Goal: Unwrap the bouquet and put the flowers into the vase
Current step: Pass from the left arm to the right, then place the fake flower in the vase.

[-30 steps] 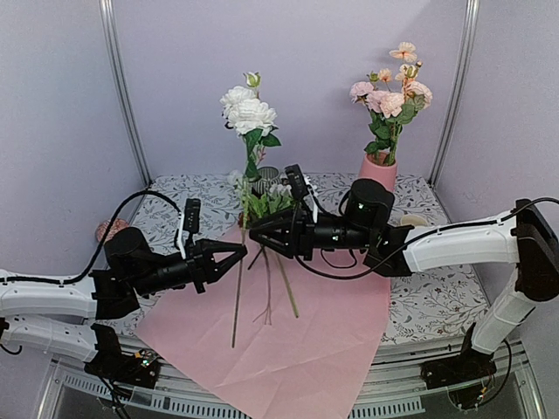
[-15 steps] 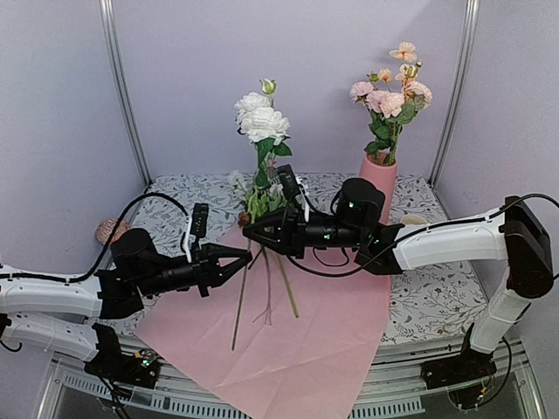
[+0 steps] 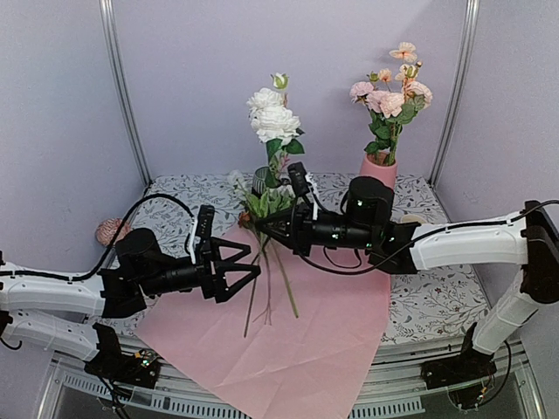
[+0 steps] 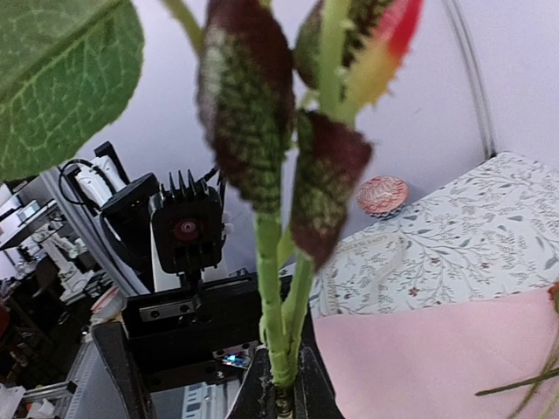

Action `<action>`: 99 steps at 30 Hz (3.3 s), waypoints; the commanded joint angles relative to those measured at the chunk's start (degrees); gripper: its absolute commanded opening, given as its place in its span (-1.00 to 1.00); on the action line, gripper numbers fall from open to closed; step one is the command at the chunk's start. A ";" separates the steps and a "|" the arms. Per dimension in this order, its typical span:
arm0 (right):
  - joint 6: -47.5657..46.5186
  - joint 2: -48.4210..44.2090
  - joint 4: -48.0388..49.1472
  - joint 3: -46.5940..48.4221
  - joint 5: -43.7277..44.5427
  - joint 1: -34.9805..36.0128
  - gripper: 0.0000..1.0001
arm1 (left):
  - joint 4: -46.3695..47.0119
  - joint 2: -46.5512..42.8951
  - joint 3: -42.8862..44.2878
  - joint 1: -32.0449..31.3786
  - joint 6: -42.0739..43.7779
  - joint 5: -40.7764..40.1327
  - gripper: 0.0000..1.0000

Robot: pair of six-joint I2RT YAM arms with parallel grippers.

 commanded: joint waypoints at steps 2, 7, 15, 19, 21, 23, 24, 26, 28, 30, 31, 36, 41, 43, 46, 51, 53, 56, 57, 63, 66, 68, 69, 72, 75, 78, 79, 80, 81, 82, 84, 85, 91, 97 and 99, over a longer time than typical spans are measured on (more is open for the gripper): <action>-10.01 -11.50 -16.09 -0.94 20.01 -1.75 -0.96 | -1.80 -1.59 0.63 -0.37 -0.32 -2.62 0.96; -19.24 -23.11 -27.18 2.08 37.94 -5.29 -0.96 | -3.71 -3.78 -0.24 -0.29 0.06 -6.55 0.96; -33.52 -28.75 -34.49 16.44 53.32 -7.48 -0.95 | -2.57 -2.60 -0.16 -0.30 -0.08 -6.84 0.96; -37.91 -25.65 -39.01 25.85 55.63 -8.01 -0.95 | -2.61 -1.83 0.39 -0.34 -0.25 -7.31 0.96; -39.10 -23.35 -41.51 30.91 56.68 -8.45 -0.95 | -2.71 -1.49 0.77 -0.30 -0.30 -7.35 0.96; -40.40 -21.54 -42.00 34.18 58.10 -9.06 -0.95 | -2.65 -1.07 0.96 -0.30 -0.45 -7.17 0.96; -41.24 -20.88 -41.82 34.98 58.45 -9.40 -0.95 | -2.55 -0.88 1.08 -0.37 -0.50 -7.08 0.96; -41.77 -20.10 -41.10 35.44 58.17 -10.48 -0.95 | -2.44 -0.68 1.17 -0.29 -0.70 -7.13 0.96; -41.41 -19.47 -40.74 35.50 57.40 -11.61 -0.95 | -2.35 -0.71 1.15 -0.27 -0.78 -7.14 0.96; -40.93 -18.90 -40.62 35.46 56.73 -12.85 -0.95 | -2.45 -0.84 1.08 -0.36 -0.82 -7.01 0.95; -40.42 -18.60 -40.68 35.39 56.31 -13.48 -0.95 | -2.50 -0.96 1.00 -0.27 -0.76 -6.94 0.95; -38.24 -17.12 -40.46 34.44 53.50 -16.68 -0.96 | -2.67 -1.52 0.54 -0.28 -0.73 -7.24 0.95; -37.13 -16.09 -38.51 32.22 50.82 -18.96 -0.96 | -2.93 -1.60 0.49 -0.30 -0.49 -7.55 0.95; -36.31 -15.37 -38.60 32.08 49.89 -19.92 -0.96 | -3.17 -1.60 0.53 -0.29 -0.32 -7.77 0.94; -35.07 -14.29 -38.64 31.65 48.27 -21.19 -0.97 | -3.40 -1.56 0.53 -0.33 -0.11 -7.92 0.94; -31.46 -12.46 -39.64 30.85 44.44 -23.37 -0.97 | -3.52 -1.43 0.53 -0.27 0.09 -8.22 0.95; -29.75 -11.36 -40.55 30.56 42.82 -24.07 -0.96 | -3.53 -1.29 0.53 -0.26 0.14 -8.31 0.95; -27.31 -9.32 -41.43 29.63 42.24 -24.51 -0.96 | -3.60 -0.96 0.69 -0.27 0.31 -8.41 0.95; -26.85 -8.68 -41.56 29.19 42.42 -24.67 -0.96 | -3.62 -0.86 0.77 -0.21 0.31 -8.41 0.94; -23.42 -5.86 -41.46 25.80 42.39 -26.95 -0.96 | -4.54 -0.92 1.01 -0.21 0.52 -8.48 0.94; -20.91 -5.19 -40.80 23.98 42.24 -28.20 -0.93 | -4.58 -1.15 0.97 -0.23 0.57 -8.65 0.94; -20.18 -4.63 -40.53 23.01 42.12 -28.81 -0.91 | -4.74 -1.24 0.98 -0.22 0.59 -8.68 0.94; -19.97 -4.36 -40.46 22.69 42.18 -29.08 -0.90 | -4.76 -1.25 1.02 -0.23 0.66 -8.68 0.94; -19.37 -3.65 -40.79 21.86 42.52 -29.51 -0.85 | -4.97 -1.34 0.97 -0.28 0.73 -8.82 0.94; -18.92 -3.39 -41.53 21.36 42.64 -29.66 -0.66 | -4.96 -1.30 0.97 -0.20 0.62 -8.83 0.94; -18.56 -4.07 -42.59 21.00 42.33 -29.66 -0.42 | -5.02 -1.31 0.89 -0.21 0.49 -8.83 0.94; -18.41 -4.54 -42.95 20.89 42.02 -29.66 -0.33 | -5.07 -1.31 0.89 -0.27 0.49 -8.83 0.94; -18.35 -5.06 -43.36 20.76 41.43 -29.66 -0.23 | -5.03 -1.33 0.89 -0.22 0.48 -8.84 0.94; -18.35 -5.77 -43.80 20.65 40.82 -29.66 -0.16 | -5.02 -1.34 0.89 -0.25 0.49 -8.87 0.94; -18.35 -6.43 -44.32 20.61 40.20 -29.66 -0.12 | -5.05 -1.29 0.89 -0.25 0.48 -9.01 0.94; -18.12 -7.88 -45.43 20.44 39.06 -29.64 -0.01 | -4.98 -1.16 0.89 -0.26 0.48 -9.07 0.94; -18.02 -8.89 -46.10 20.36 38.37 -29.65 0.07 | -4.82 -1.00 0.89 -0.21 0.48 -9.10 0.94; -17.06 -12.79 -50.60 20.07 32.85 -29.60 0.35 | -4.42 -0.08 1.27 -0.22 0.18 -8.75 0.94; -17.86 -17.32 -53.40 17.92 19.33 -29.57 0.43 | -6.44 0.63 2.19 -0.27 -0.59 -11.18 0.93; -18.12 -18.94 -53.27 16.68 13.52 -29.23 0.43 | -8.14 0.95 2.49 -0.17 -1.61 -13.63 0.92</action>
